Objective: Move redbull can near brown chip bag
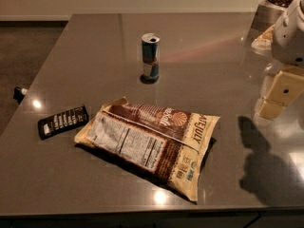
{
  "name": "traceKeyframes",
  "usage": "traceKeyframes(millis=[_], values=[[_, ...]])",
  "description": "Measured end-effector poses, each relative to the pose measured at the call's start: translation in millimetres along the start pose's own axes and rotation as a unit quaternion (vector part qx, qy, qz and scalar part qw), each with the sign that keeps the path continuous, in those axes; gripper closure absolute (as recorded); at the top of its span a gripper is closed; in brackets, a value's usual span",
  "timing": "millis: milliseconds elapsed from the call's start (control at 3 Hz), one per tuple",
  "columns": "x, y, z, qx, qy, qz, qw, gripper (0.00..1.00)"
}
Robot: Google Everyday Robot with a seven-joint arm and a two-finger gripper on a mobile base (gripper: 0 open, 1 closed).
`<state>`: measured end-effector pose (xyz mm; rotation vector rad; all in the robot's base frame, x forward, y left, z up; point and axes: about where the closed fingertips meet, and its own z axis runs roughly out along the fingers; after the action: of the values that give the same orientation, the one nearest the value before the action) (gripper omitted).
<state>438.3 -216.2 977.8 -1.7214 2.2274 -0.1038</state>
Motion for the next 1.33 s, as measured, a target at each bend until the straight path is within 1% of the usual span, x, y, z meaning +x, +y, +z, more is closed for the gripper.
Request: traceKeyframes(millis=[333,667,1000,1333], values=[[-0.2,-0.2,-0.2,0.001,0.0,0.0,1.0,0.0],[-9.2,-13.2,4.8,0.003,-0.007,0.009,0.9999,0.0],[-25.0,-33.5,16.5,-0.003,-0.028,0.027,0.9992,0.0],[-47.7,-61.9,34.7,-0.016,-0.057,0.052,0.9969,0.0]])
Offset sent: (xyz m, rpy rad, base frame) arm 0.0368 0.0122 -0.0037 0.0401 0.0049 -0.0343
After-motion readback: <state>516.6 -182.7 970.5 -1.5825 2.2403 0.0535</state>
